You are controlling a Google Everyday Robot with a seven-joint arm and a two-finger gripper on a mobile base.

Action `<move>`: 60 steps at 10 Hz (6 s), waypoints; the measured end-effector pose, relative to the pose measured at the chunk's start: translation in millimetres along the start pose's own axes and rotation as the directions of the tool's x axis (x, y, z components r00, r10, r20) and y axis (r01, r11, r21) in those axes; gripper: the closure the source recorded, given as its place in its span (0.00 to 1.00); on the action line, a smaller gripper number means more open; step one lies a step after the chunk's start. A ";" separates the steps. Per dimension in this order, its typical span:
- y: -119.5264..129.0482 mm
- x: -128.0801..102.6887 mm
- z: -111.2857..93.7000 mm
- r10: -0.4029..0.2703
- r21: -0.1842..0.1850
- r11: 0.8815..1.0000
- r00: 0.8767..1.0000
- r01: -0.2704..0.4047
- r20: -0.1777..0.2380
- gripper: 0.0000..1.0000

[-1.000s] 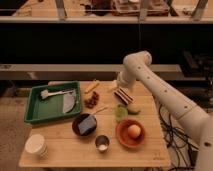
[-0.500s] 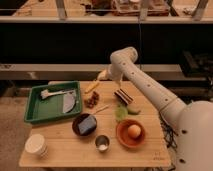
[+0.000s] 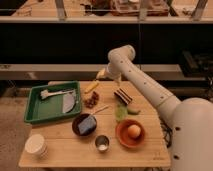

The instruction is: Place banana in table surface

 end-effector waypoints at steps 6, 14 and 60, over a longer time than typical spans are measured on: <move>-57.6 -2.7 76.6 -0.004 -0.017 1.000 0.995 0.005 0.098 0.20; -81.8 -3.0 142.0 0.026 -0.051 0.998 0.994 -0.021 0.103 0.20; -93.4 -40.3 135.9 -0.039 0.072 0.997 0.988 0.028 0.151 0.41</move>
